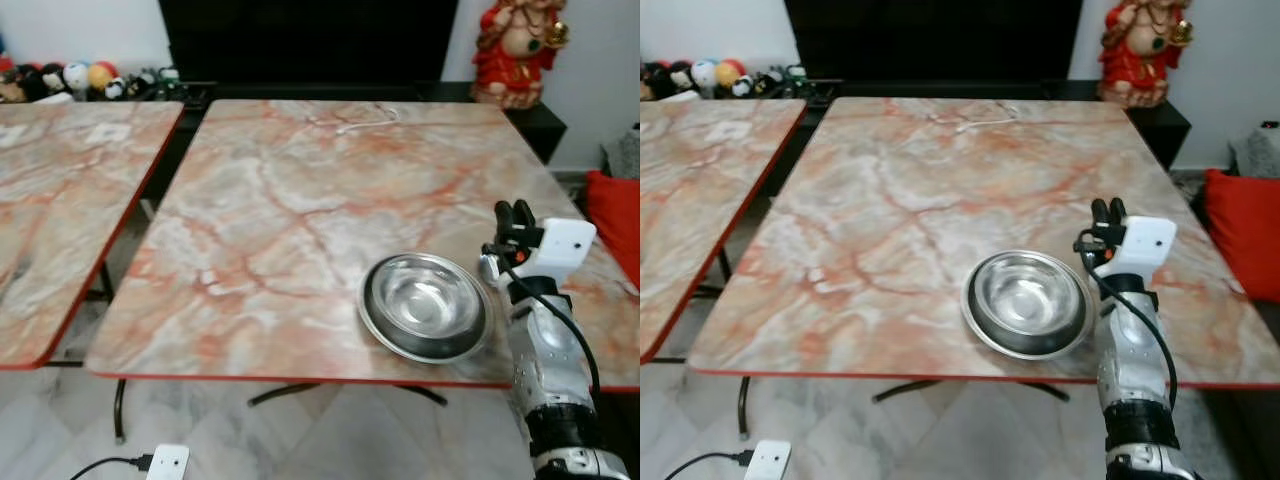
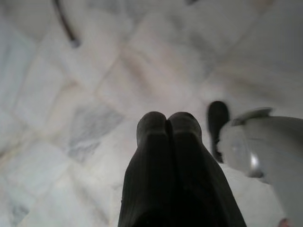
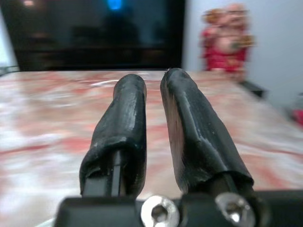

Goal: Setting the table

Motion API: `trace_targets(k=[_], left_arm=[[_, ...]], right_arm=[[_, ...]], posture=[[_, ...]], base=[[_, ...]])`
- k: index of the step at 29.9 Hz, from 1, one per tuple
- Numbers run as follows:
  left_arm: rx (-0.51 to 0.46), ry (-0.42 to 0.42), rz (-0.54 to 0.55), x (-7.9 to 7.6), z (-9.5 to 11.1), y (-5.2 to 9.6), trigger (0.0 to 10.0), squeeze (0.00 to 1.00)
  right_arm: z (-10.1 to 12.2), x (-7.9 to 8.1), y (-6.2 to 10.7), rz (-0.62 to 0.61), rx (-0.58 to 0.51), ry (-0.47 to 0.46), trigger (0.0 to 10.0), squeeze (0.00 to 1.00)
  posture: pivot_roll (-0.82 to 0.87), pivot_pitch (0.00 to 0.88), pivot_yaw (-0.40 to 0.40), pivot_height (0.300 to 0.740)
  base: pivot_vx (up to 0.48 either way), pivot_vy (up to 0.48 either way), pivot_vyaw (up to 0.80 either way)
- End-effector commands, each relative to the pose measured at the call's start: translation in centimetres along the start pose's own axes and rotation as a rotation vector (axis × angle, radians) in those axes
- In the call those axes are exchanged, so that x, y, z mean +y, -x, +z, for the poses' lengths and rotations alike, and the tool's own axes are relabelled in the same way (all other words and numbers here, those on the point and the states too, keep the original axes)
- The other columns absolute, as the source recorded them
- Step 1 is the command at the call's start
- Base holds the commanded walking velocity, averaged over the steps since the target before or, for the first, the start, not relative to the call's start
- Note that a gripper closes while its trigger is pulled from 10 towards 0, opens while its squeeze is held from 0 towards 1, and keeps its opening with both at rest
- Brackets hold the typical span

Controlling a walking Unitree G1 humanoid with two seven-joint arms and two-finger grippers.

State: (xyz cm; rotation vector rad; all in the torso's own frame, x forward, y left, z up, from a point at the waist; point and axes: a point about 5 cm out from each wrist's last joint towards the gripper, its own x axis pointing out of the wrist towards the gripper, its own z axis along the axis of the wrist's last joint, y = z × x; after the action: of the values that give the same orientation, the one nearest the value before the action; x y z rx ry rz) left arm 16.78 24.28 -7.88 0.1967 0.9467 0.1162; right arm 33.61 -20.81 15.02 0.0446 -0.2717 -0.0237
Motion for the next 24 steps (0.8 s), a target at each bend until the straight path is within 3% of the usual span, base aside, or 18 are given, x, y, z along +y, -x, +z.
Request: trace_targets(k=[1,18,24], left_arm=[[0.035,0.0,0.008,0.2,-0.9,0.2,10.0,0.0],[0.037,-0.002,0.003,0.0,-1.0,0.2,10.0,0.0],[0.039,-0.004,0.002,0.0,-1.0,0.2,10.0,0.0]], right_arm=[[0.6,0.1,-0.1,0.007,-0.027,-0.004,10.0,0.0],[1.0,1.0,-0.3,0.044,-0.054,-0.001,10.0,0.0],[0.6,1.5,-0.2,0.046,-0.033,-0.019,10.0,0.0]], posture=[[0.03,0.0,0.002,0.74],[0.03,0.0,-0.002,0.74],[0.03,0.0,-0.003,0.74]], base=[[0.0,0.48,0.0],[0.0,0.48,0.0],[0.0,0.48,0.33]])
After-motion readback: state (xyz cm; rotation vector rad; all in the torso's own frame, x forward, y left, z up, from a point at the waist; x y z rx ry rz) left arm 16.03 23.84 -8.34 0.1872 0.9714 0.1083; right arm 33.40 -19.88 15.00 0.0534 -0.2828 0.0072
